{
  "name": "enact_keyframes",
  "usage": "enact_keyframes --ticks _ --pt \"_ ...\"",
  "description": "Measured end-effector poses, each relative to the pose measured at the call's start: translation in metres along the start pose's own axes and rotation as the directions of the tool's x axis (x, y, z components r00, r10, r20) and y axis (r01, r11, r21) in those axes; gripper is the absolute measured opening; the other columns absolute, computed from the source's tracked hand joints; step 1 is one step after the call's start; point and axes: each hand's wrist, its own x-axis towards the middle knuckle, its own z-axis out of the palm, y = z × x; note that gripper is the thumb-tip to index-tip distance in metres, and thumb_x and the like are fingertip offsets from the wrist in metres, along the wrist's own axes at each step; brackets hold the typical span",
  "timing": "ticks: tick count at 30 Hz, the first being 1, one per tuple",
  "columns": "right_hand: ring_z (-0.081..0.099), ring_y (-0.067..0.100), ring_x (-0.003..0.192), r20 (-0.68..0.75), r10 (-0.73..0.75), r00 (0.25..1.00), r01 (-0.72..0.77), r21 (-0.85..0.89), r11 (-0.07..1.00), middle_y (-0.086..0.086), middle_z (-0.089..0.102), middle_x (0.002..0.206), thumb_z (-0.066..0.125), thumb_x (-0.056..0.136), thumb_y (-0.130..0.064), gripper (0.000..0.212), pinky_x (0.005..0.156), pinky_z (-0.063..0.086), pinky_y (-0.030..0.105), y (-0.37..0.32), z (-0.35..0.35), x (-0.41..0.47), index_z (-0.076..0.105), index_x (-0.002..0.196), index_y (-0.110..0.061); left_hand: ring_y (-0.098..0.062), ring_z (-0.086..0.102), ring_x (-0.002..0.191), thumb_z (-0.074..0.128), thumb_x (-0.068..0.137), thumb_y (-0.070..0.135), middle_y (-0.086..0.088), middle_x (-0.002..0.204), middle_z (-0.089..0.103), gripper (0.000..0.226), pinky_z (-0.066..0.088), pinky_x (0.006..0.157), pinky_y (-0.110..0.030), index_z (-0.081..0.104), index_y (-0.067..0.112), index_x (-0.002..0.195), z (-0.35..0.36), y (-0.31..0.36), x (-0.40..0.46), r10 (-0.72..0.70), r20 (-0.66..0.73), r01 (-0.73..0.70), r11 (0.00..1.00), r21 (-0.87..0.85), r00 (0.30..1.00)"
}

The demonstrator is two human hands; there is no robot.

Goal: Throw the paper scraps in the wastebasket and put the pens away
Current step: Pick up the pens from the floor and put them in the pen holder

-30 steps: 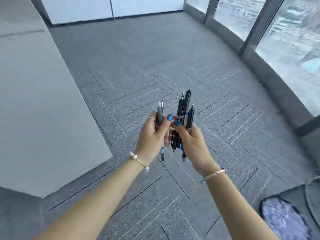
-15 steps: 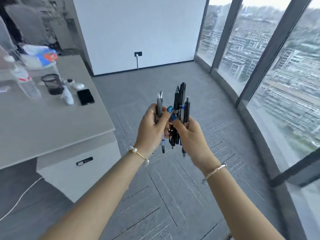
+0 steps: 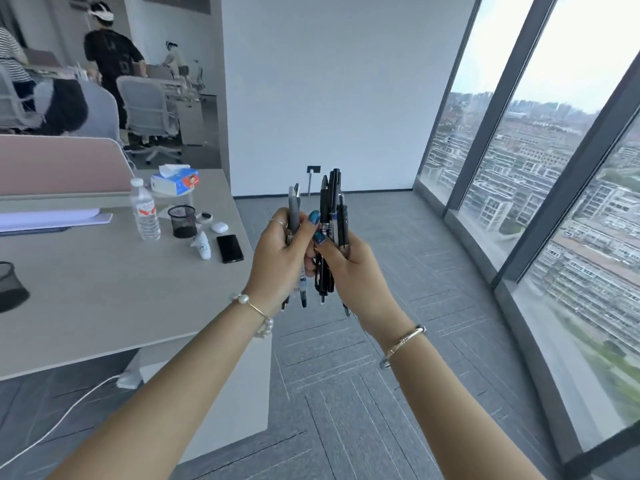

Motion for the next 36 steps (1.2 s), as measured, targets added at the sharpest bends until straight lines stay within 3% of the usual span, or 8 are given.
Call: enact_keyframes --ticks 9,16,19,25,29,36 --pt "0.049 0.019 0.055 0.067 -0.014 0.998 0.008 0.083 0.996 0.006 0.054 0.060 0.043 0.095 -0.014 0.022 0.053 0.042 0.030 -0.030 0.139 0.090 0.049 0.075 -0.008 -0.016 0.048 0.043 0.051 0.090 0.025 -0.001 0.053 0.049 0.012 0.044 0.043 -0.028 0.048 0.014 0.085 -0.148 0.003 0.073 0.026 -0.092 -0.019 0.997 0.075 0.995" --pt "0.046 0.009 0.047 0.169 -0.022 0.985 -0.005 0.155 0.988 0.005 0.052 0.059 0.043 0.094 -0.010 0.021 0.047 0.039 0.018 -0.025 0.224 0.146 0.049 0.075 -0.005 -0.014 0.049 0.045 0.052 0.090 0.023 0.000 0.053 0.050 0.010 0.044 0.046 -0.026 0.049 0.016 0.083 -0.236 -0.018 0.110 0.019 -0.193 0.010 0.989 0.150 0.981" --pt "0.048 0.009 0.050 0.240 -0.011 0.971 -0.027 0.158 0.987 0.005 0.053 0.060 0.044 0.094 -0.011 0.024 0.051 0.040 0.020 -0.011 0.257 0.172 0.050 0.074 0.001 -0.014 0.049 0.042 0.053 0.089 0.024 0.003 0.051 0.051 0.012 0.043 0.046 -0.026 0.050 0.013 0.086 -0.269 -0.035 0.125 -0.001 -0.266 0.051 0.982 0.180 0.964" --pt "0.051 0.013 0.056 0.378 -0.036 0.925 -0.033 0.176 0.984 0.003 0.055 0.059 0.044 0.093 -0.013 0.024 0.058 0.042 0.026 0.016 0.319 0.232 0.051 0.071 -0.006 -0.016 0.046 0.041 0.052 0.090 0.020 -0.003 0.053 0.048 0.011 0.042 0.042 -0.021 0.048 0.013 0.083 -0.324 -0.064 0.161 -0.011 -0.394 0.104 0.971 0.214 0.919" --pt "0.051 0.011 0.054 0.467 -0.072 0.882 -0.043 0.231 0.972 0.007 0.054 0.062 0.043 0.093 -0.009 0.023 0.054 0.042 0.015 0.028 0.363 0.268 0.051 0.075 0.003 -0.016 0.047 0.043 0.053 0.090 0.022 -0.002 0.053 0.049 0.013 0.044 0.044 -0.023 0.049 0.010 0.086 -0.364 -0.084 0.181 -0.014 -0.489 0.147 0.961 0.233 0.872" --pt "0.052 0.014 0.058 0.611 -0.067 0.789 -0.108 0.245 0.963 0.008 0.056 0.063 0.045 0.095 -0.012 0.028 0.055 0.042 0.018 0.052 0.456 0.302 0.051 0.079 0.010 -0.013 0.044 0.040 0.054 0.089 0.021 0.009 0.044 0.047 0.020 0.042 0.040 -0.022 0.049 0.002 0.088 -0.449 -0.120 0.191 -0.035 -0.615 0.213 0.952 0.218 0.788"
